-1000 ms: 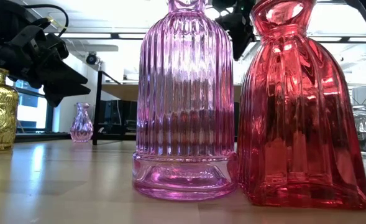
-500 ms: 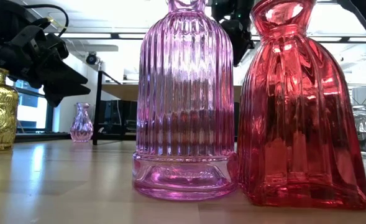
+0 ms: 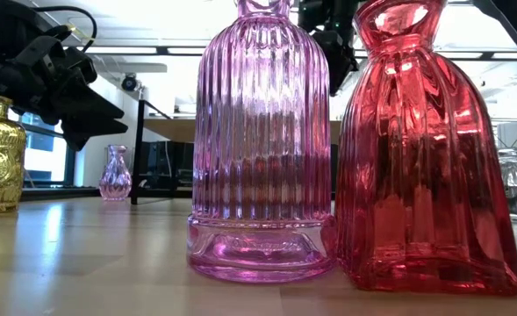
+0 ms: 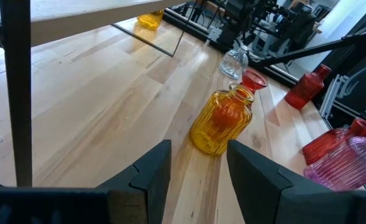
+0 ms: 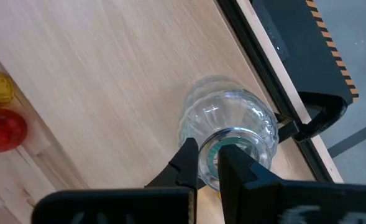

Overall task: Sort vases onto shelf
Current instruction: Put the top right transparent vase on the shelf

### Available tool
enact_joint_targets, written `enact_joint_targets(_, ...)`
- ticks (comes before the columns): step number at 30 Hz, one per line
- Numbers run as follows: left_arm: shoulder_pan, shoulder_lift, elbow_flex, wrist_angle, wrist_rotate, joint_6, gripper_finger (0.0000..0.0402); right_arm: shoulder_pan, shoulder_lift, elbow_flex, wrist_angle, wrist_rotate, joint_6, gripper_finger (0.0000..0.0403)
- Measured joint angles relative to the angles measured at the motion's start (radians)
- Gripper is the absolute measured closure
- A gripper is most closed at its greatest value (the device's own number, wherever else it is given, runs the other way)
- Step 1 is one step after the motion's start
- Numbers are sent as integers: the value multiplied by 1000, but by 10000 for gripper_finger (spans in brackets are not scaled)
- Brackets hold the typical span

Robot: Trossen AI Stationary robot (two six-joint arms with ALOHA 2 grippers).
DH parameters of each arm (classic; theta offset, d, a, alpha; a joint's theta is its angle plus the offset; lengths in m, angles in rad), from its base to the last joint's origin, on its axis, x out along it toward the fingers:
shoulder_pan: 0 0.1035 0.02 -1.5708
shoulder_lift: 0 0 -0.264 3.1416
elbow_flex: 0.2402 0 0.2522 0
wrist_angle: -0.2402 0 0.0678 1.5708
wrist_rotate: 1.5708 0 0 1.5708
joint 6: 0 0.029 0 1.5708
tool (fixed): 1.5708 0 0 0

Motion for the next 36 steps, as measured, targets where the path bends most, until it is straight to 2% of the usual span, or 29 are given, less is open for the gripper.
enact_joint_targets(11, 0, 0, 0, 0, 0, 0, 254, 0, 0, 0, 0, 3, 0, 394)
enact_joint_targets(21, 0, 0, 0, 0, 0, 0, 254, 0, 0, 0, 0, -16, 18, 370)
enact_joint_targets(31, 0, 0, 0, 0, 0, 0, 254, -2, -1, 0, 0, -15, 23, 365)
enact_joint_targets(36, 0, 0, 0, 0, 0, 0, 254, -7, 2, 0, 0, -3, 23, 340)
